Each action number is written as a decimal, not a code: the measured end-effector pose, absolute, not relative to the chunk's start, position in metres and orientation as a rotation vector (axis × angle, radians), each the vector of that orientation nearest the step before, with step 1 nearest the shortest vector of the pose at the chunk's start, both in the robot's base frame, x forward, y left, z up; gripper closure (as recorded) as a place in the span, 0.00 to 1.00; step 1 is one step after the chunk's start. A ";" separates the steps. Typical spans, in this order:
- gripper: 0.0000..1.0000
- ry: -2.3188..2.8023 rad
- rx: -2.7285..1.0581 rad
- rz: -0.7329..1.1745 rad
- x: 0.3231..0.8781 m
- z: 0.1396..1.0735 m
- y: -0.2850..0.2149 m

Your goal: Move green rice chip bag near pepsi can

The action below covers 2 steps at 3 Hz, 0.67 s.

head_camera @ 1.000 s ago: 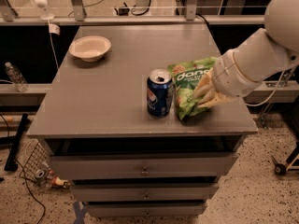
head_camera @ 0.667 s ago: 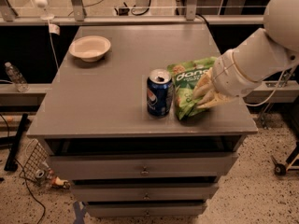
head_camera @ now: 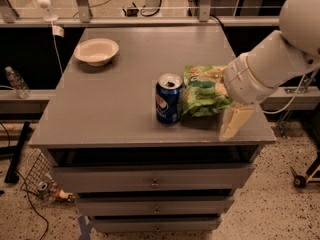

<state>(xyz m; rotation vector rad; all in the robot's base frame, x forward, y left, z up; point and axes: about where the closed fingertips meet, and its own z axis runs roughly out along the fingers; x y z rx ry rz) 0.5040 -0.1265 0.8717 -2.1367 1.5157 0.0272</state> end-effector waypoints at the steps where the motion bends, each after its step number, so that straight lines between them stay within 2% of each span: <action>1: 0.00 1.535 -2.128 0.020 0.503 0.873 -0.133; 2: 0.00 1.660 -2.069 -0.027 0.497 0.882 -0.174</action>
Offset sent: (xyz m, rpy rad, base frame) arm -0.0139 -0.1006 0.0215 -0.0638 0.0249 -0.2525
